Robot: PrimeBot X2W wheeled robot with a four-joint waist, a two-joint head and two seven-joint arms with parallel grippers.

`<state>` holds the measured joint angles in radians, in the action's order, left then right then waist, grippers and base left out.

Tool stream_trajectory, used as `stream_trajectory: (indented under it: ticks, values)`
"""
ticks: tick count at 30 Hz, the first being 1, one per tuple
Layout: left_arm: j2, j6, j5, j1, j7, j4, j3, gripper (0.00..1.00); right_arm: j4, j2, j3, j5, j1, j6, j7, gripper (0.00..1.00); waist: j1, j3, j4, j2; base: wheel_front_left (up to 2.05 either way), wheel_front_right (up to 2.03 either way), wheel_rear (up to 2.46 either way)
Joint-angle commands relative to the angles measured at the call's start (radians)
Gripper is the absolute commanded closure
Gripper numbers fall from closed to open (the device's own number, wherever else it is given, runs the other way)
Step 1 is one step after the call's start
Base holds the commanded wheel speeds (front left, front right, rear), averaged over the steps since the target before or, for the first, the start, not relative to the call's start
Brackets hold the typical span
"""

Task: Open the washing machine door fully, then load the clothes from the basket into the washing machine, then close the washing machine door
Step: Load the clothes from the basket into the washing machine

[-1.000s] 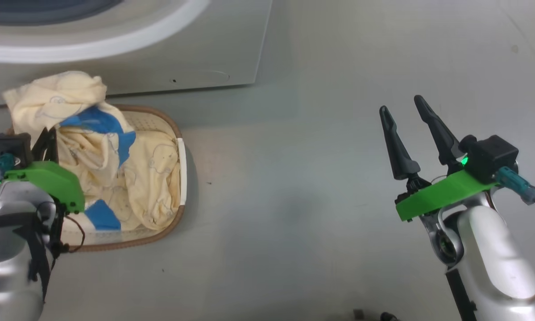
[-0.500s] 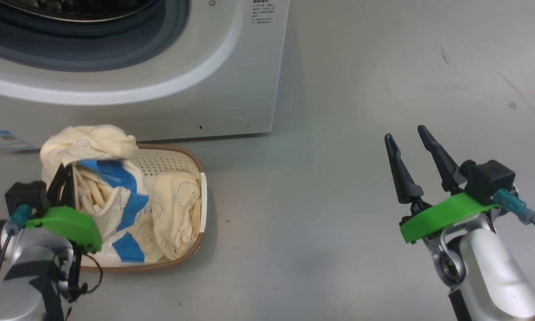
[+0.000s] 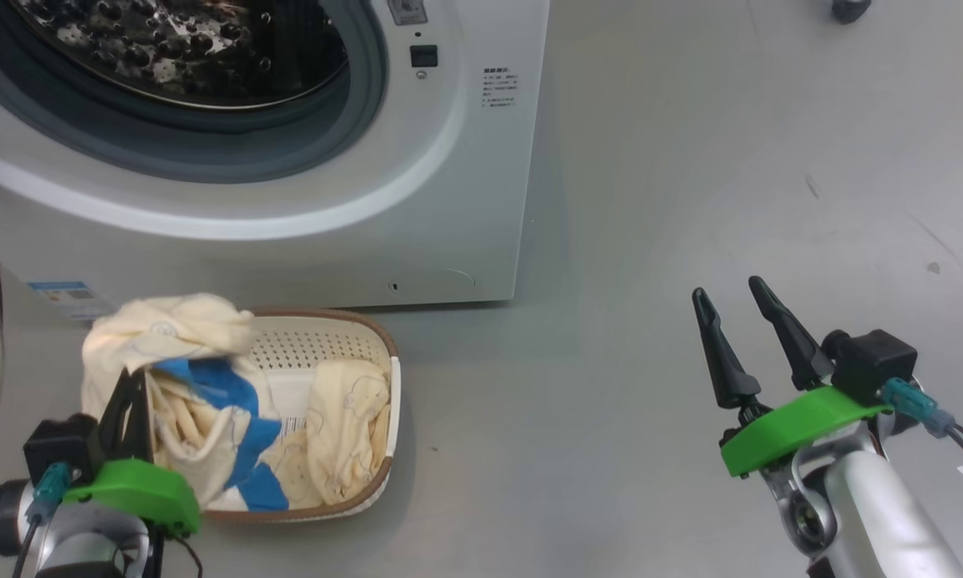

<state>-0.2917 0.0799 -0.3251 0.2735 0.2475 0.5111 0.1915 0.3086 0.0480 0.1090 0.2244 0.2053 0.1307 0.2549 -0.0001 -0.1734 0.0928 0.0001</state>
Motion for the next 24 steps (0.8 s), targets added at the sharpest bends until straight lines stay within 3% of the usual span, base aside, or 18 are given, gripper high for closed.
stream_trajectory:
  ticks: [1, 24]
  values:
    - [-0.028, 0.005, 0.012, 0.021, 0.014, -0.037, -0.05, 1.0, -0.026, 0.002, 0.018, 0.003, 0.01, 0.0, 0.007, 0.0, 0.0001, 0.013, -0.006, -0.0001, 0.0, 0.0, 0.0]
    - [0.046, -0.021, 0.094, -0.125, 0.014, -0.144, -0.133, 1.0, -0.02, 0.002, 0.005, -0.002, -0.027, 0.0, 0.007, 0.0, 0.0001, 0.074, -0.013, -0.0001, 0.0, 0.0, 0.0]
